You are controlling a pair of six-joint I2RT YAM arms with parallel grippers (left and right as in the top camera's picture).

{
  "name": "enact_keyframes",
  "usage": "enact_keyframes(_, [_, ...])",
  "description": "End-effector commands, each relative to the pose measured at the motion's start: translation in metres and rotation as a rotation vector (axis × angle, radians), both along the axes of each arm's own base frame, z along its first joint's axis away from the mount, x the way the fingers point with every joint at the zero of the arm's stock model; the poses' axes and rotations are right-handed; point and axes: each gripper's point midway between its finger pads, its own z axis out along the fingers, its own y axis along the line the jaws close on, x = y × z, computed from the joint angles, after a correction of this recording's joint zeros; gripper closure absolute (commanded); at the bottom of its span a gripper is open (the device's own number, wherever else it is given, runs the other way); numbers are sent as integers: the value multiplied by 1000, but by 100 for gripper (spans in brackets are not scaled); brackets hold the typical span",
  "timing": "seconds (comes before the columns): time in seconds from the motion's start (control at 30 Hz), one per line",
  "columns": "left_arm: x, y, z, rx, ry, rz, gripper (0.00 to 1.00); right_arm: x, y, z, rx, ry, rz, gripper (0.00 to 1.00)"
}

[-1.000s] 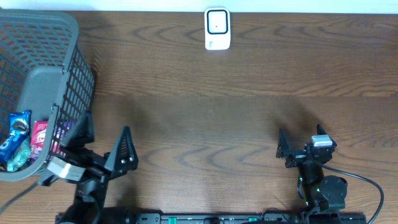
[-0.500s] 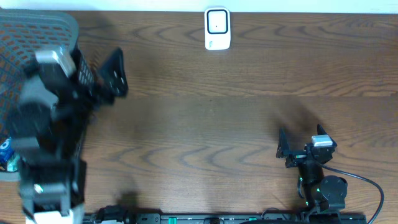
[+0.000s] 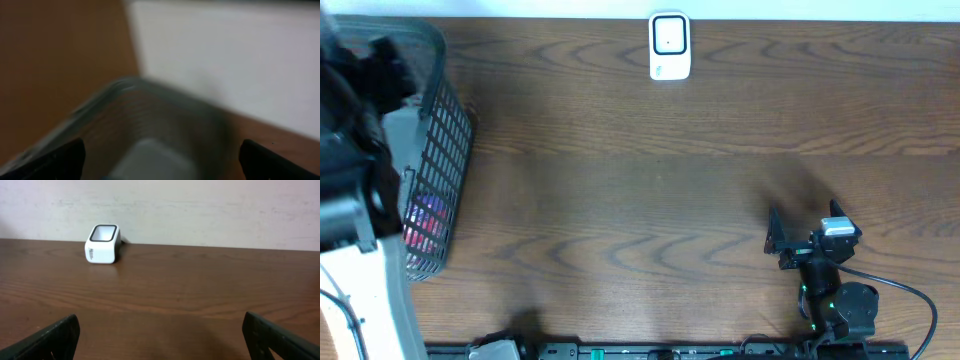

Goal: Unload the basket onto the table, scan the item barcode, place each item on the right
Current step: 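Reach the left gripper into the basket and grasp the pink-purple package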

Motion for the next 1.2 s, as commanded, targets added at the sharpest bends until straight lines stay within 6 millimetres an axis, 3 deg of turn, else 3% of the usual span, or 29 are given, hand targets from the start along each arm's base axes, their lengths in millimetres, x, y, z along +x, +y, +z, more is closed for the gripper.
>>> enact_keyframes(0.0, [-20, 57, -19, 44, 111, 220, 2, 0, -4, 0, -12, -1, -16, 1])
enact_keyframes(0.13, [-25, 78, -44, 1, 188, 280, 2, 0, -4, 0, -12, -1, -16, 1])
enact_keyframes(0.27, [-31, 84, -72, -37, 296, 293, 2, 0, -4, 0, -12, -1, -16, 1])
enact_keyframes(0.4, [-39, 97, -117, -109, 454, 333, 2, 0, -4, 0, -12, -1, -16, 1])
enact_keyframes(0.57, [-56, 116, -176, -331, 526, 513, 2, 0, -4, 0, -12, -1, -16, 1])
enact_keyframes(0.67, [-56, 95, -224, -546, 639, 451, 2, 0, -4, 0, -12, -1, -16, 1])
enact_keyframes(0.77, [-47, 88, -246, -619, 678, 415, 2, 0, -4, 0, -12, -1, -16, 1])
enact_keyframes(0.87, [-51, 84, -266, -686, 723, 469, 2, 0, -4, 0, -12, -1, -16, 1])
enact_keyframes(0.97, [-61, 79, -286, -757, 769, 561, 2, 0, -4, 0, -12, -1, -16, 1])
enact_keyframes(1.17, [-102, 82, -312, -763, 803, 906, 2, 0, -4, 0, -12, -1, -16, 1])
